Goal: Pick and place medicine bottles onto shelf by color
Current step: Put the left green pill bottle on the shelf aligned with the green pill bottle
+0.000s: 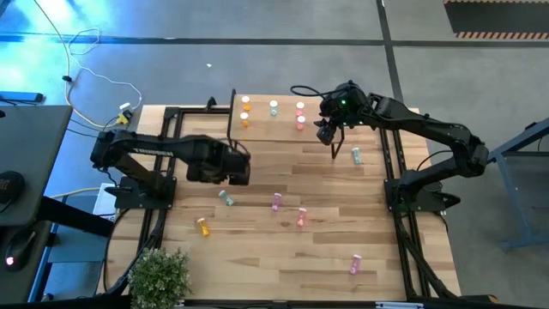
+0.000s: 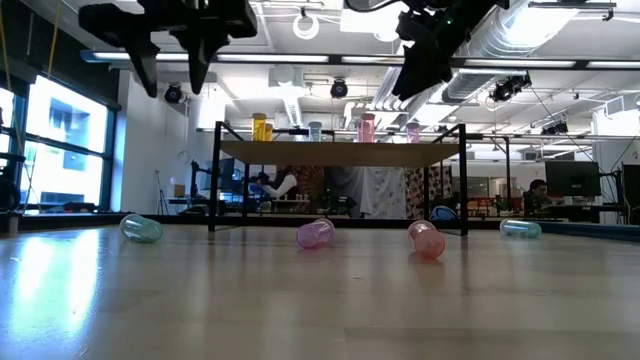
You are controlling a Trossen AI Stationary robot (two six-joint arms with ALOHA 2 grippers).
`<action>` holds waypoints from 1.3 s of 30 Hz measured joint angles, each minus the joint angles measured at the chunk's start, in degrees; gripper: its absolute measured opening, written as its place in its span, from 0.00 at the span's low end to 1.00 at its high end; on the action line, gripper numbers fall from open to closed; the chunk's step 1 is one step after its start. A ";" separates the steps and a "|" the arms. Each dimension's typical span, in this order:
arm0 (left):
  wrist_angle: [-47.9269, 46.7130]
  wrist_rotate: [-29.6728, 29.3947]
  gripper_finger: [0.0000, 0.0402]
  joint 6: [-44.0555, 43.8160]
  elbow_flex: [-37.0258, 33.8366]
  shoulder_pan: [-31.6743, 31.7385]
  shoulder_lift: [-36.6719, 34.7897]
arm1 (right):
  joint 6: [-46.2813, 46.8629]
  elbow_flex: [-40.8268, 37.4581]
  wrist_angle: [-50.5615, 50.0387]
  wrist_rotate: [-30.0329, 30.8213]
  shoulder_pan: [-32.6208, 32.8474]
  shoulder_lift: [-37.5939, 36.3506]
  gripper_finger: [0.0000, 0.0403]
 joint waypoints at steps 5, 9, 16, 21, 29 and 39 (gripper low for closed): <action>6.16 -1.14 0.60 -8.57 -2.80 -3.25 0.02 | -1.00 0.01 0.00 0.01 0.00 0.00 0.42; 11.96 -4.62 0.60 -16.22 -6.02 -6.06 0.02 | -1.94 0.01 0.00 0.02 0.00 0.00 0.42; 13.11 -6.90 0.60 -30.87 -11.13 -10.08 0.82 | -3.54 0.01 0.02 0.01 0.00 0.00 0.42; 15.93 -6.21 0.60 -37.34 -13.48 -11.77 2.39 | -3.55 0.02 0.02 0.01 0.00 0.00 0.42; 15.54 -6.22 0.60 -41.61 -13.85 -11.51 8.10 | -3.54 0.02 0.55 0.00 0.00 0.02 0.42; 16.12 -5.21 0.60 -42.41 -13.83 -7.93 12.92 | -3.54 0.02 0.68 0.00 0.00 0.02 0.42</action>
